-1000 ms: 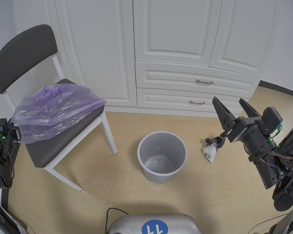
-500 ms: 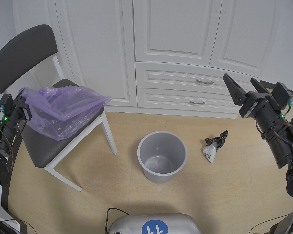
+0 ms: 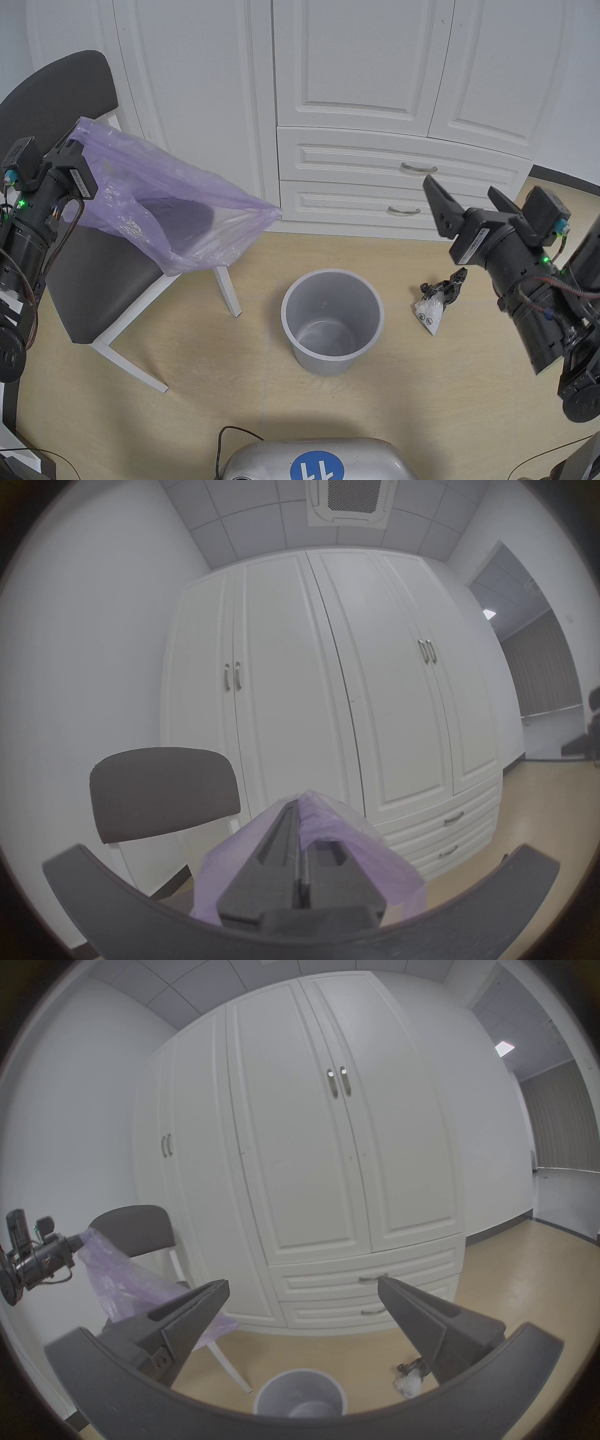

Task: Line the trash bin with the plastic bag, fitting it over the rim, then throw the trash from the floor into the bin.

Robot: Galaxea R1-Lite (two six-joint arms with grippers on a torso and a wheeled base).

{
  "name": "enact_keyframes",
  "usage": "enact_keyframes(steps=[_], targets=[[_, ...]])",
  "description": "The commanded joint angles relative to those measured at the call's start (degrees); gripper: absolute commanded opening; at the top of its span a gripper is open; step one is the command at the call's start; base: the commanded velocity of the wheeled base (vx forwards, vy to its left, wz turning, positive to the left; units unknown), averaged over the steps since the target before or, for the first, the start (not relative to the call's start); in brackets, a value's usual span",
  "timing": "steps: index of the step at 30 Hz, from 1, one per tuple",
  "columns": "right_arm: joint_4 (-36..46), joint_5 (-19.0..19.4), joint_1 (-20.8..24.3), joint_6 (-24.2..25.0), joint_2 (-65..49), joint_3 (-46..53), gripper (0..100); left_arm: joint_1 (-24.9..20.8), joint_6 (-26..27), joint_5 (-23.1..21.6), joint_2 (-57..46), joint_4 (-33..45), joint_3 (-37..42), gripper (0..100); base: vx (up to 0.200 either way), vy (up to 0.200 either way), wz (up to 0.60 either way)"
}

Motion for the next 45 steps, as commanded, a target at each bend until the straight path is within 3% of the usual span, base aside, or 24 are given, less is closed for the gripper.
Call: enact_keyframes(steps=[1,9,21,25,29,34,40,45], targets=[[-2.0,-0.6,3.5,0.2,3.9,0.9,100,-3.5,0.8,3.2,-0.9,-0.3,-0.5,0,0.0,0.0,0.0],[-2.3,-0.4,5.6,-0.1,7.3,3.3,100,-6.1,5.5,4.0,-1.6,-4.9,1.6,0,0.0,0.0,0.0],[-6.4,-0.8,8.0,-0.1,10.2,7.1,100,-12.0,5.7,4.1,-2.0,-6.2,-0.2,0,0.0,0.0,0.0],[-6.5,-0.7,8.5,0.1,11.3,8.4,100,-15.9,5.8,4.1,-0.6,-7.3,-1.0,0,0.0,0.0,0.0],[-5.8,-0.3,11.4,0.7,12.8,9.4,100,-16.3,5.8,4.1,2.4,-10.1,-2.3,0,0.0,0.0,0.0],[-5.7,-0.1,15.4,6.6,18.1,7.7,100,-16.3,5.7,4.2,3.4,-11.1,-3.8,0,0.0,0.0,0.0],[-3.8,-0.1,16.2,12.0,18.6,0.6,100,-16.4,5.9,4.2,1.7,-11.2,-3.8,0,0.0,0.0,0.0],[9.2,-0.1,17.1,22.3,12.1,-6.8,100,-16.5,6.0,4.4,0.6,-11.2,-3.9,0,0.0,0.0,0.0]])
